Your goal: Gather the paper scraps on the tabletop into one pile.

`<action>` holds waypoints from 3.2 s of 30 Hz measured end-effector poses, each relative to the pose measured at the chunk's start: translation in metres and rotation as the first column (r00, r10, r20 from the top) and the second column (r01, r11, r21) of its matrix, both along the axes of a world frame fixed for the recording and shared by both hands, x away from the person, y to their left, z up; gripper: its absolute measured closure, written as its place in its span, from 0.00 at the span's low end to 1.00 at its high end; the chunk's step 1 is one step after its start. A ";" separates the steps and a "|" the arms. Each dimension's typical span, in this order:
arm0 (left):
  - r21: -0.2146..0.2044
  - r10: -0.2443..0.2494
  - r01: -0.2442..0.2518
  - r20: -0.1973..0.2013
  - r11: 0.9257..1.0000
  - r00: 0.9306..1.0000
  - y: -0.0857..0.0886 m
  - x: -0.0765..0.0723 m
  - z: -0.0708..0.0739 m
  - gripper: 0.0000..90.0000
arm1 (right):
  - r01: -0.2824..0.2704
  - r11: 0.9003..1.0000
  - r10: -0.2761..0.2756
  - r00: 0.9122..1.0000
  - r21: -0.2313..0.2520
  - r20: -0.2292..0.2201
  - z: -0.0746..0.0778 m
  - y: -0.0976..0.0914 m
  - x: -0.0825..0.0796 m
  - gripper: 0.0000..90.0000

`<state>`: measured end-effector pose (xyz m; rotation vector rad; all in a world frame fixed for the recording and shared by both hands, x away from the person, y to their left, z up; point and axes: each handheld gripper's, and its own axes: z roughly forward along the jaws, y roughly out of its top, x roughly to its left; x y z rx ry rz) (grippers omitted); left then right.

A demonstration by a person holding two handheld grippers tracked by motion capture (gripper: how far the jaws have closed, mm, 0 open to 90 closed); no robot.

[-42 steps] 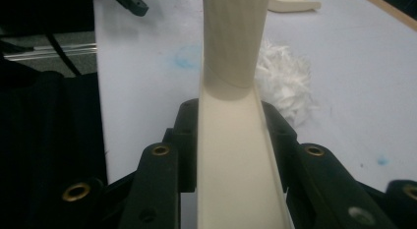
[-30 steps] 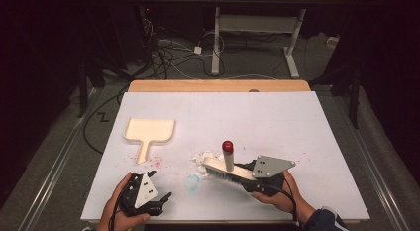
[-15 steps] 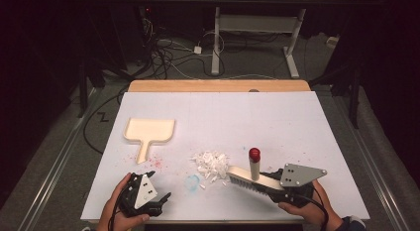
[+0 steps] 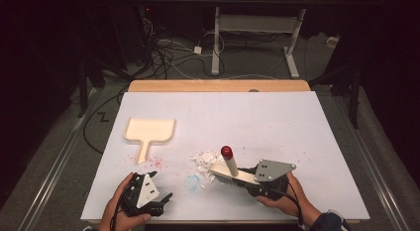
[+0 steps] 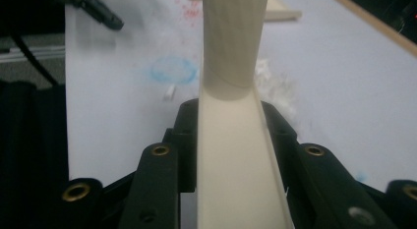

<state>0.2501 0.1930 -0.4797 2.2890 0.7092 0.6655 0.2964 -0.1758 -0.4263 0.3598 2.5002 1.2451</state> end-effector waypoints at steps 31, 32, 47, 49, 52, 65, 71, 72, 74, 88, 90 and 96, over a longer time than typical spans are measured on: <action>-0.023 0.015 -0.015 0.002 1.000 1.000 0.006 0.001 0.000 0.21 | -0.070 0.993 0.075 0.996 0.100 -0.047 -0.010 0.025 0.025 0.75; -0.020 0.014 -0.014 0.002 1.000 1.000 0.006 0.001 0.000 0.21 | -0.074 0.991 0.080 0.996 0.113 -0.049 -0.008 0.023 0.024 0.76; -0.008 0.016 -0.016 0.008 1.000 1.000 0.007 -0.001 0.001 0.21 | -0.036 0.992 0.041 0.998 0.119 -0.039 0.020 -0.032 -0.012 0.75; -0.008 0.015 -0.014 0.008 1.000 1.000 0.006 -0.001 0.001 0.21 | -0.025 0.995 0.029 0.999 0.101 -0.044 0.018 -0.035 -0.013 0.76; -0.005 0.013 -0.012 0.007 1.000 1.000 0.006 -0.001 0.001 0.21 | -0.030 0.997 0.035 0.997 0.070 -0.066 0.012 -0.038 -0.014 0.76; 0.006 0.002 -0.002 -0.001 1.000 1.000 0.003 0.001 -0.001 0.20 | -0.011 0.999 0.013 0.997 0.033 -0.070 -0.001 -0.017 0.008 0.76; 0.007 0.008 -0.008 0.000 1.000 1.000 0.004 -0.001 -0.001 0.20 | 0.018 0.999 -0.016 0.999 0.048 -0.039 0.005 -0.023 0.006 0.75; 0.007 0.009 -0.009 0.001 1.000 1.000 0.004 -0.001 -0.001 0.20 | 0.018 0.998 -0.016 0.999 0.052 -0.041 0.007 -0.025 0.006 0.75; 0.005 0.011 -0.011 0.001 1.000 1.000 0.004 -0.001 0.000 0.20 | 0.027 0.998 -0.026 0.999 0.065 -0.029 0.011 -0.030 0.004 0.75; -0.004 0.021 -0.021 0.006 1.000 1.000 0.006 0.000 0.001 0.20 | 0.103 0.994 -0.100 0.992 0.040 -0.076 0.029 -0.086 -0.015 0.75; -0.009 0.018 -0.018 0.004 1.000 1.000 0.006 0.000 0.001 0.20 | 0.117 0.993 -0.114 0.989 0.025 -0.097 0.028 -0.095 -0.016 0.75; -0.011 0.003 -0.003 -0.003 1.000 1.000 0.003 0.002 0.001 0.20 | 0.113 0.994 -0.111 0.977 -0.003 -0.181 0.025 -0.111 -0.013 0.75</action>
